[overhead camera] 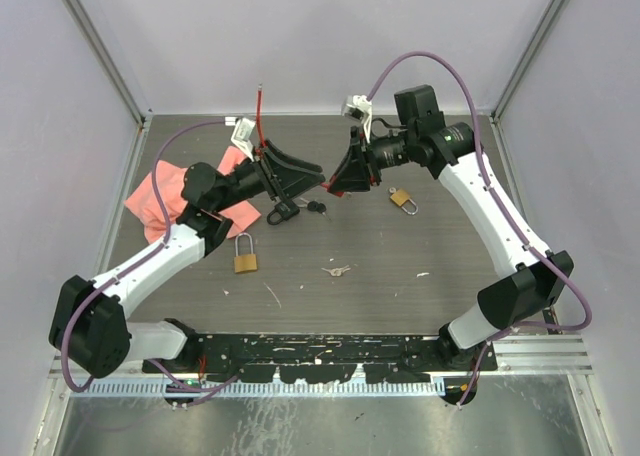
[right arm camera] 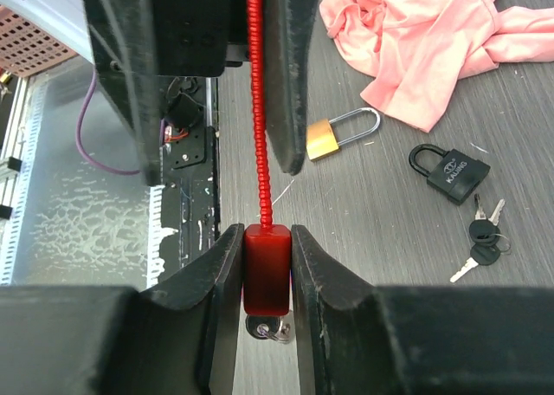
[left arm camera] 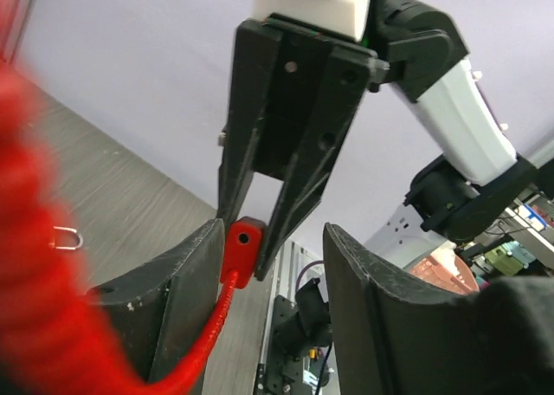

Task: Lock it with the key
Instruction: Adjust the lock.

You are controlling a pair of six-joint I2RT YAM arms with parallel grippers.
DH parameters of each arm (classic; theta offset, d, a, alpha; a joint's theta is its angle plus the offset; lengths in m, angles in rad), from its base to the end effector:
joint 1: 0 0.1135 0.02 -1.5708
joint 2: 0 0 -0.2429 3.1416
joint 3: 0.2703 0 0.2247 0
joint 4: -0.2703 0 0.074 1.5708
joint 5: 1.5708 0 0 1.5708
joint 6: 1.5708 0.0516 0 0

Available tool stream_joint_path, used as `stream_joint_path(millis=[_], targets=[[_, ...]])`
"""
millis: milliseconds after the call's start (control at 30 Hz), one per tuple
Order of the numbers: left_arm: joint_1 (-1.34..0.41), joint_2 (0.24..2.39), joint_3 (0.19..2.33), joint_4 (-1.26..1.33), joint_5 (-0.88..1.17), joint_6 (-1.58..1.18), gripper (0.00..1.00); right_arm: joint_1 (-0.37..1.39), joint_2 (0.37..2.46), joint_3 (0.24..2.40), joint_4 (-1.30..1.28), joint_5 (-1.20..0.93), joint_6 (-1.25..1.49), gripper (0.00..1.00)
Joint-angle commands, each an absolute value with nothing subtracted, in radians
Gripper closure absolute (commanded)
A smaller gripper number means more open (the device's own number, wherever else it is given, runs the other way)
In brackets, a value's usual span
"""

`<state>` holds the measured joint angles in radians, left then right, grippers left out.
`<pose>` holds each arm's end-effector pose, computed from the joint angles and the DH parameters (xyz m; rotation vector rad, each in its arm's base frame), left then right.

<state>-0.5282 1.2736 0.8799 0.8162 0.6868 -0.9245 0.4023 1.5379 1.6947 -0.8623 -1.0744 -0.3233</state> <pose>0.2217 -0.1672 0.3648 0.4326 1.3653 -1.6220 0.2505 0.1559 0.3854 -1.2416 1.6985 1.2443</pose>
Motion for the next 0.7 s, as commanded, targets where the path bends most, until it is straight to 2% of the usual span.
stream_joint_path(millis=[0,433,533,667], targets=[[-0.529,1.259,0.908,0.765,0.689,-0.858,0.5,0.409,1.519,1.748,-0.882,-1.065,-0.367,0.99],[-0.529,1.324,0.92,0.713,0.803,-0.831,0.5,0.411,1.518,1.758,-0.884,-1.077,-0.357,0.99],[-0.529,1.328,0.927,0.699,0.811,-0.818,0.57,0.411,1.519,1.757,-0.886,-1.078,-0.358,0.99],[-0.529,1.334,0.934,0.715,0.813,-0.828,0.72,0.413,1.523,1.757,-0.89,-1.083,-0.359,0.99]])
